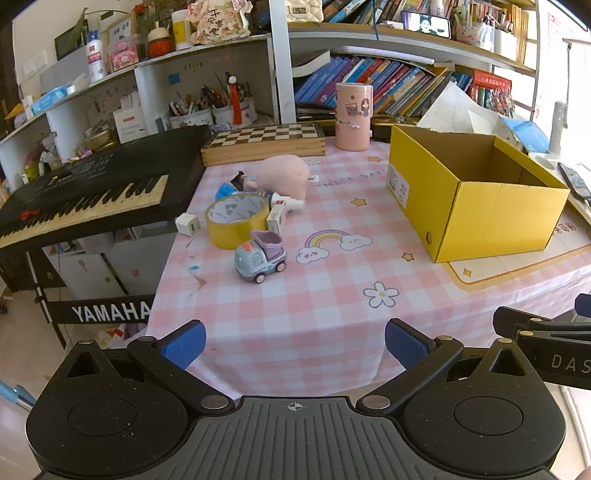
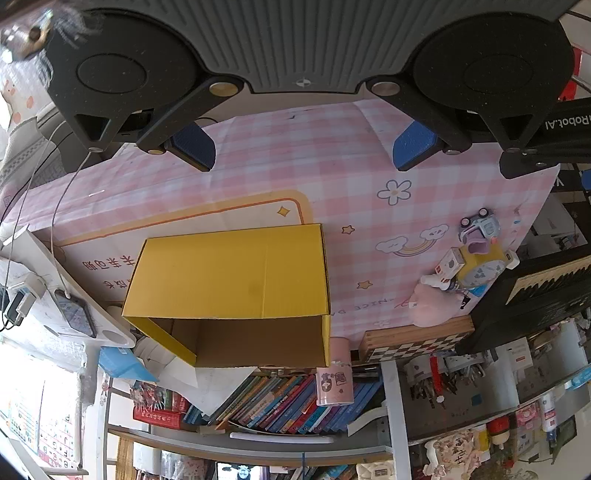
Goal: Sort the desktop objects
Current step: 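Move both tools toward the toys on the table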
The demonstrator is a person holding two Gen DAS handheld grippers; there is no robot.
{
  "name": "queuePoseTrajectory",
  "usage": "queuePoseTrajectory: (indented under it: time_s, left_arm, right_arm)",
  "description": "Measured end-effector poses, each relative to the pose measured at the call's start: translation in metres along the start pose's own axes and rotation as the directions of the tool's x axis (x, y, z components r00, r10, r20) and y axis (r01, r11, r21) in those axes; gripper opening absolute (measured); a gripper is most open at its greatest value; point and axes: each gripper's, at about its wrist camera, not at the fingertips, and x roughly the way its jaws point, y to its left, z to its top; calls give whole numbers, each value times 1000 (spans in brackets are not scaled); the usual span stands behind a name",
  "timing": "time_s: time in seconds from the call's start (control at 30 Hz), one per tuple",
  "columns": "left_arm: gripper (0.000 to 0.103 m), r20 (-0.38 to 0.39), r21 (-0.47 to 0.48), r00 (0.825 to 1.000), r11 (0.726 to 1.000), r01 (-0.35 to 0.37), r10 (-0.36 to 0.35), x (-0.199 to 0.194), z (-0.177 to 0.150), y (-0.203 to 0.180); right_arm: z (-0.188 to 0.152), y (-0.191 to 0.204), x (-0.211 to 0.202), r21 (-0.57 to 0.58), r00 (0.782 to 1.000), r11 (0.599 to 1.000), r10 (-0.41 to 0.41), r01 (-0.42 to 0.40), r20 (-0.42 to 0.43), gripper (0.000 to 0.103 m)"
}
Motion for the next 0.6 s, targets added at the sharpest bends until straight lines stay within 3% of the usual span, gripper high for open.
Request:
queuePoseTrajectory:
  time_s: [0.6]
  left_arm:
    - [103,5,4,1000,1000,5,-5,-4,-4,-2]
  right_arm:
    - [-1,1,-4,0,1000,1000,7,-7,-1,103]
